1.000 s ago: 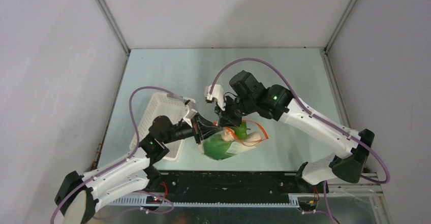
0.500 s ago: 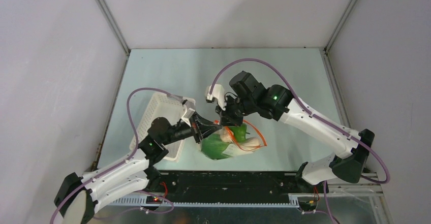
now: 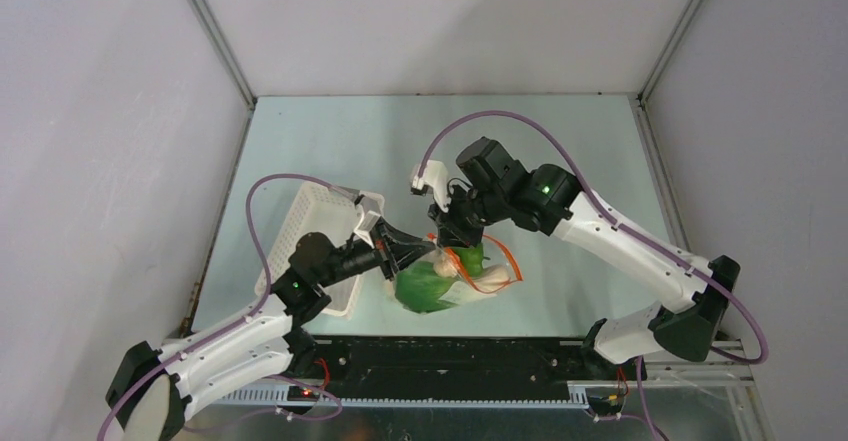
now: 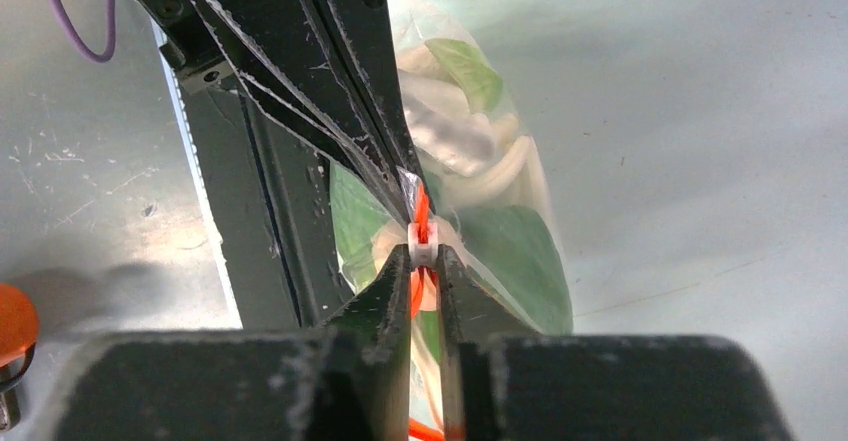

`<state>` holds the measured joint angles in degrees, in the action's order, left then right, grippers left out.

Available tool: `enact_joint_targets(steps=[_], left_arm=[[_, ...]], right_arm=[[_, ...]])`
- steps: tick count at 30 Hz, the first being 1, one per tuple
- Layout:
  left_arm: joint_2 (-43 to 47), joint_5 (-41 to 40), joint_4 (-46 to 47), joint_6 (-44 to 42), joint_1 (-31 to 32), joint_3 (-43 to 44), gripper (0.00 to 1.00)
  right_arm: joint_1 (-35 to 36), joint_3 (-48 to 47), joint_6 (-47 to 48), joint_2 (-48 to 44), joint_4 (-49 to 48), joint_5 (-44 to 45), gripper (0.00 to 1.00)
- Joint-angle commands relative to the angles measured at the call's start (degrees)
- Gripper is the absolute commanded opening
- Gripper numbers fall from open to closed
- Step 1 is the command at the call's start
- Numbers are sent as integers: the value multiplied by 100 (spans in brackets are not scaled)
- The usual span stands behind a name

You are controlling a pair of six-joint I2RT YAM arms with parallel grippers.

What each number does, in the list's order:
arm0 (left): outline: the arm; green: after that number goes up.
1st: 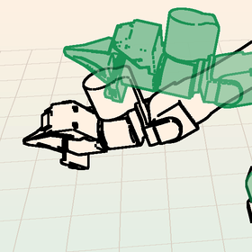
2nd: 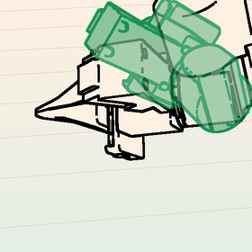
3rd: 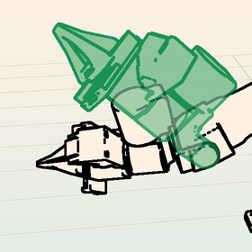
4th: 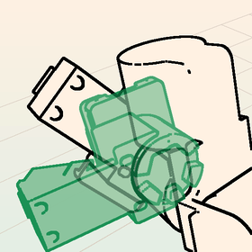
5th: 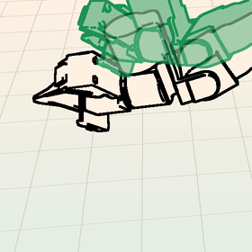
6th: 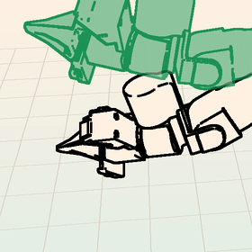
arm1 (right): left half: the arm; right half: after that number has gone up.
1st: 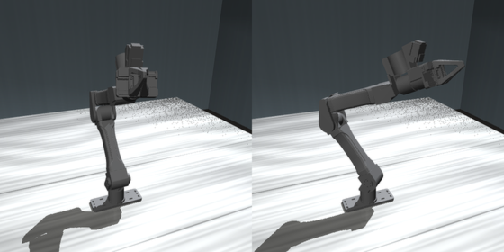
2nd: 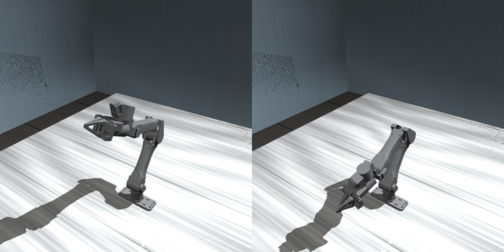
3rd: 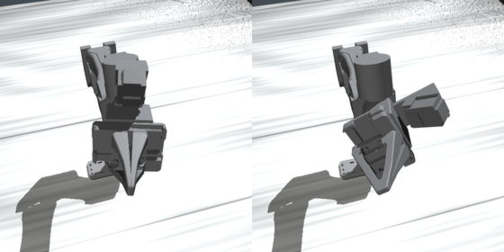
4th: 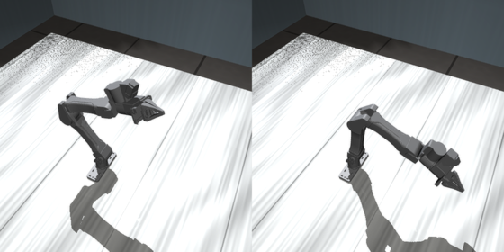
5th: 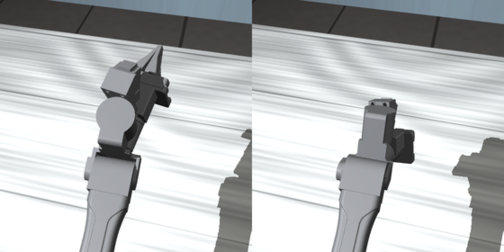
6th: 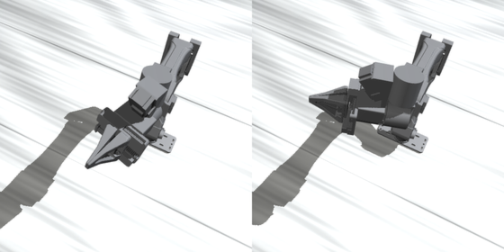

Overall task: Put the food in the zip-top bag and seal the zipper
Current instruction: Adjust the zipper food storage bag at the center of the board.

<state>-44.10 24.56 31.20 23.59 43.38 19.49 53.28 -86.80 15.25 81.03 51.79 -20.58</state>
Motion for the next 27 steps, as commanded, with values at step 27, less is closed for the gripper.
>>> enact_joint_targets(steps=[27], left_arm=[[16,43,606,12,-48,55,0]], right_arm=[[-315,741,391,-481,-1147,-981,47]])
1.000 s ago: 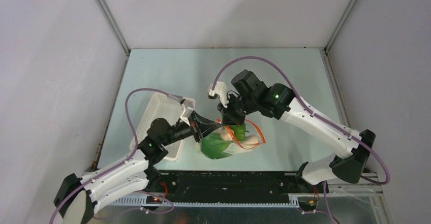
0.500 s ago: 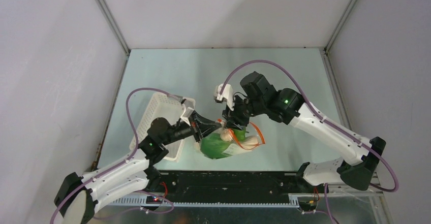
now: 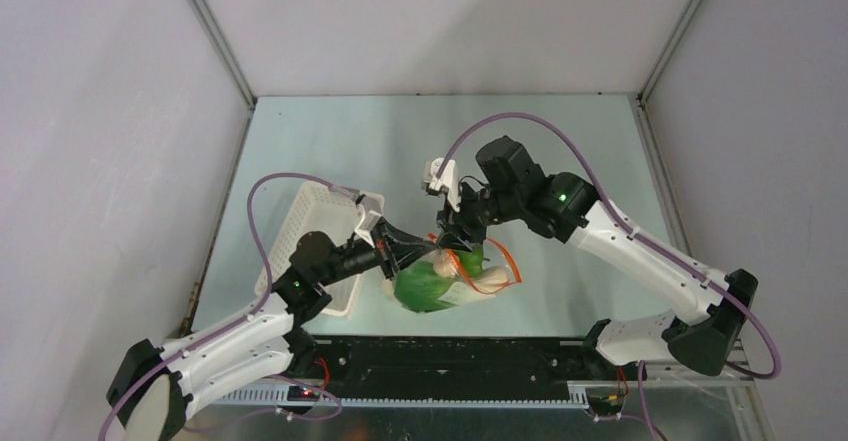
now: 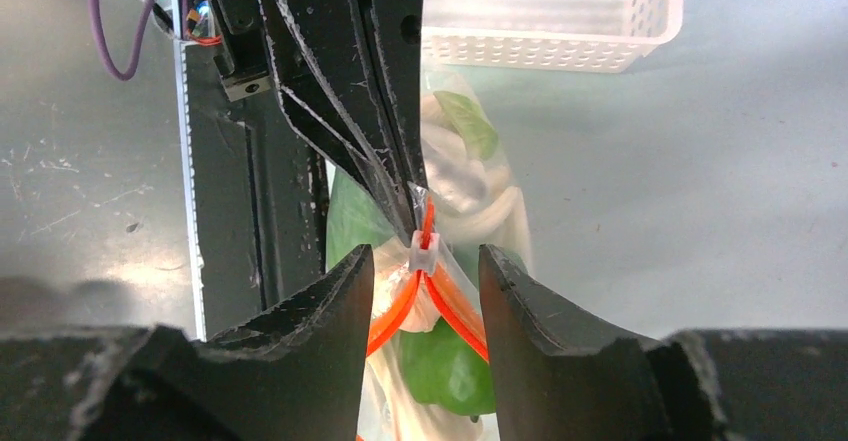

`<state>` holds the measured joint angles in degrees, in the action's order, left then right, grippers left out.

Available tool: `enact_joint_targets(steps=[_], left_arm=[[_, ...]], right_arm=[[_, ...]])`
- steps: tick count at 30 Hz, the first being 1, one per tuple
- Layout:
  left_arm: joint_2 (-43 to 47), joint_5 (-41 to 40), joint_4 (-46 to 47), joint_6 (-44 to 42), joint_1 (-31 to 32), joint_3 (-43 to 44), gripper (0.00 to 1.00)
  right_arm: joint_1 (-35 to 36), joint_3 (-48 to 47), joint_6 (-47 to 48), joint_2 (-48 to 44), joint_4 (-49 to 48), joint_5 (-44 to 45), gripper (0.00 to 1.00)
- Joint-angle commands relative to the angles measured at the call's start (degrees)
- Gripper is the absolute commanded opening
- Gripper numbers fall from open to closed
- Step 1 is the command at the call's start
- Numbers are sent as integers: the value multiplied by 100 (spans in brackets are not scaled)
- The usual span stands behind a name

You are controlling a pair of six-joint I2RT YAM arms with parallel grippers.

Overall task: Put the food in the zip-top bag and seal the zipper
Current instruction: Adjust the zipper food storage bag at the center of the board.

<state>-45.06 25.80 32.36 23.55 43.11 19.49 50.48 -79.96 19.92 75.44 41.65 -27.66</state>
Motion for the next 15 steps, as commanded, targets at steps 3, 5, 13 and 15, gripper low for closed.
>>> enact_joint_targets(steps=[3,5,13,15], left_arm=[[104,-113,478,26,-21,55,0],[117,-102,480,26,-21,41,0],[223,-111,505,24,-22,-37,0],[207,26,432,-16,-22,-14,0]], right_arm=[[-39,59,-70,148,-63,-331,45],[-50,60,-67,197,-7,-321,36],[-108,59,-143,264,19,-273,0],[-113,22,-233,185,-27,-233,0]])
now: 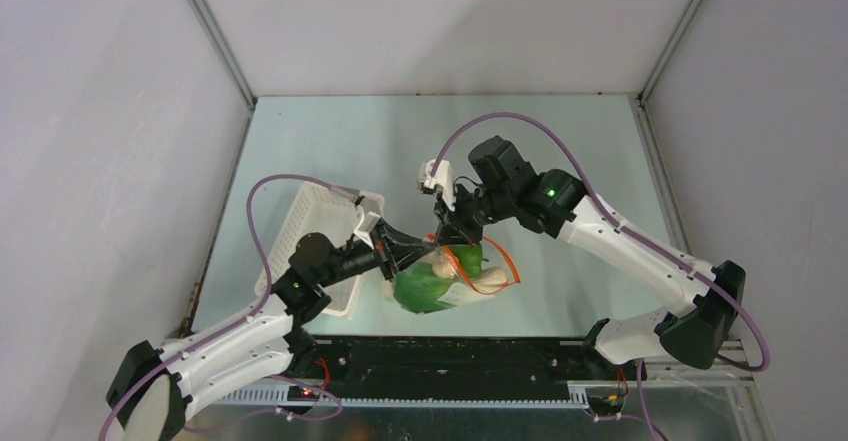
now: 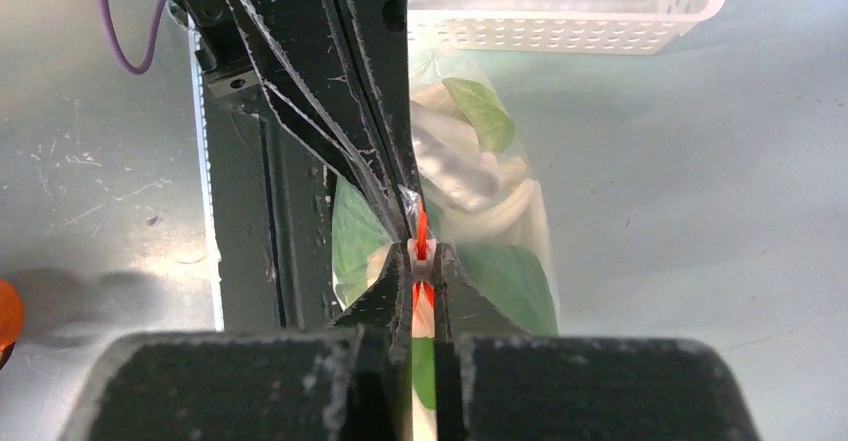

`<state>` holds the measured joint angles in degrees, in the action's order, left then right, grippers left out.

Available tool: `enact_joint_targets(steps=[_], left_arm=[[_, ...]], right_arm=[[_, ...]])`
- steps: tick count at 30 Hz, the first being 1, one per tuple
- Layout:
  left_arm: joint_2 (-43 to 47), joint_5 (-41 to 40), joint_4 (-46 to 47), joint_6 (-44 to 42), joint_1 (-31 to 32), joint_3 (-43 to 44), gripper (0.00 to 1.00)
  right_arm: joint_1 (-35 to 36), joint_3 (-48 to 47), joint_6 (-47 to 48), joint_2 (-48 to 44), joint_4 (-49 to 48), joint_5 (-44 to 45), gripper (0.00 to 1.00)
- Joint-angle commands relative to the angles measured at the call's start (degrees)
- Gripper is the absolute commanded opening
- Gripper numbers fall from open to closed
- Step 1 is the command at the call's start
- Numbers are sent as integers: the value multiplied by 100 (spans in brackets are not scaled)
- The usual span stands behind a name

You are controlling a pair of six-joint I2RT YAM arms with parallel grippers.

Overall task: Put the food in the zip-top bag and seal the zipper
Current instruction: Adjust the zipper food storage bag at the center of the board.

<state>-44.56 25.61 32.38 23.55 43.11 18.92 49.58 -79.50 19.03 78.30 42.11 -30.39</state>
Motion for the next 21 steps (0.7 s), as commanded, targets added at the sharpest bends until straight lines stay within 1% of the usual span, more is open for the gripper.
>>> enact_joint_targets(steps=[1,2,3,4,5,6,7,8,9,15,16,17,18,19,20,21], left_arm=[[139,170,345,-43,-18,115,11],[107,228,156,-96,-15,166,22],[80,356,54,-131,-18,266,45],[20,440,-106,-182,-21,317,56],[-70,613,-143,-241,-22,387,71],[-119,731,-144,-274,-22,408,78],[-228,1000,-63,-330,-22,445,94],[-281,1232,-16,-340,-22,463,97],[-402,1318,53,-364,-18,514,99],[-1032,1763,75,-540,-14,889,99],[-1101,1856,102,-525,-18,970,94],[-1234,1898,181,-491,-15,1011,92],[-1294,1980,234,-478,-14,1086,86],[-1407,2003,343,-447,-18,1113,82],[-1460,2021,398,-434,-20,1178,74],[-1583,2029,516,-403,-15,1212,69]], right_arm=[[-21,-75,-192,-125,-94,59,0],[-26,-131,-264,-193,-123,90,0],[-25,-164,-337,-224,-132,101,0],[-26,-244,-360,-264,-133,105,0],[-25,-282,-368,-281,-111,78,0],[-26,-368,-362,-305,-91,7,0],[-14,-405,-335,-304,-56,-28,0],[-4,-500,-310,-297,-29,-92,0],[9,-546,-281,-271,25,-113,0],[41,-1064,-199,-110,324,-198,0],[42,-1183,-194,-90,393,-214,0],[49,-1300,-133,-46,446,-266,0],[53,-1346,-104,-27,542,-292,0],[52,-1414,-55,14,582,-347,0],[54,-1443,5,29,690,-385,0],[53,-1466,27,63,727,-421,0]])
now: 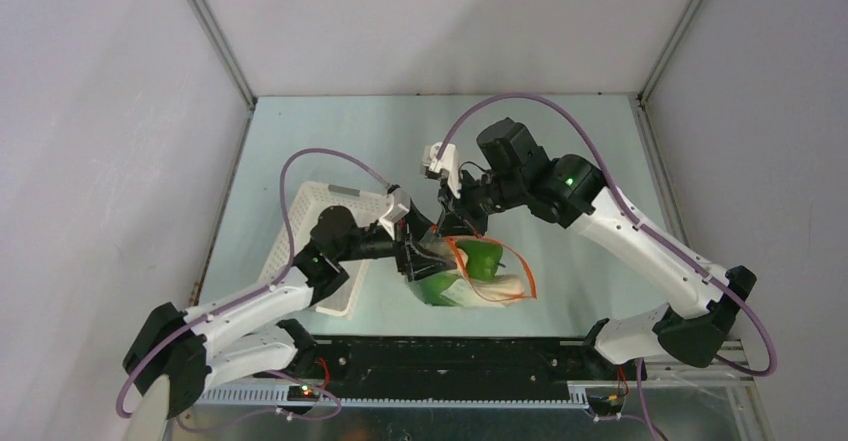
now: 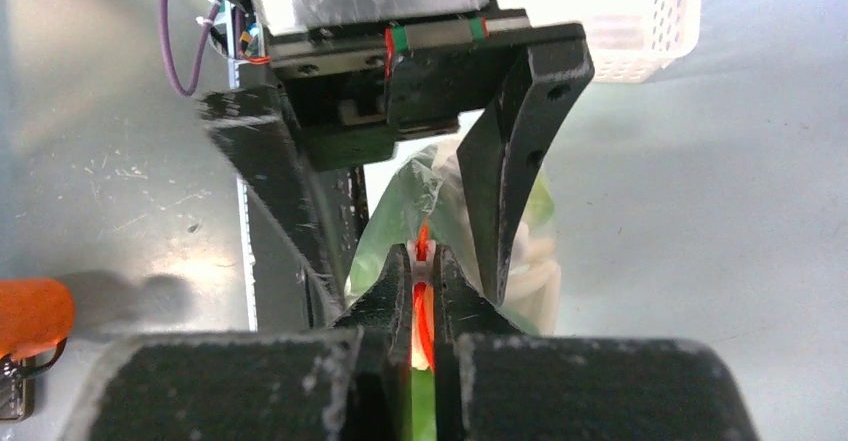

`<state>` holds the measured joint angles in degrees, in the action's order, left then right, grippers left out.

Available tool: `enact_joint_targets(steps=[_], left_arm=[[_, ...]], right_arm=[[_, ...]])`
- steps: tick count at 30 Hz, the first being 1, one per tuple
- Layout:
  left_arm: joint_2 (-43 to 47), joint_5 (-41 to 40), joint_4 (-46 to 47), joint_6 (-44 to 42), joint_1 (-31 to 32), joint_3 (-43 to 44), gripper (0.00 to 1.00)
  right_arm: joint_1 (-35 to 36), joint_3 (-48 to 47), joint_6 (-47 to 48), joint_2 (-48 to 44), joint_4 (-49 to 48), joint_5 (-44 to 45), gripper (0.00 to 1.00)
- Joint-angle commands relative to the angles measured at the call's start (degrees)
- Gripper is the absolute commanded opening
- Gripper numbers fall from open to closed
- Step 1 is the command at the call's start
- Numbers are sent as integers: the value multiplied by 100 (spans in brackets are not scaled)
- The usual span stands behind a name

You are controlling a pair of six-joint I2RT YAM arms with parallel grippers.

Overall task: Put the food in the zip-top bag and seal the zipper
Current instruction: Adjust the zipper food storage bag at the center of the board.

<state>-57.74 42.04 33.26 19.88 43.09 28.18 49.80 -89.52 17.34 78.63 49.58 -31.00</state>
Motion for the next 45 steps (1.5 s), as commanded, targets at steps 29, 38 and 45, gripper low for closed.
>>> enact_joint_targets(steps=[29,38,45], left_arm=[[66,-1678,1138,900,-23,-410,0],[224,-1936,1263,1102,-24,-576,0],[348,-2064,1334,1129,-29,-708,0]], right_arm=[[-67,1132,-342,-502,-320,472,1],[38,1632,-646,-693,-719,1231,2],[27,1974,-569,-834,-603,1391,6]])
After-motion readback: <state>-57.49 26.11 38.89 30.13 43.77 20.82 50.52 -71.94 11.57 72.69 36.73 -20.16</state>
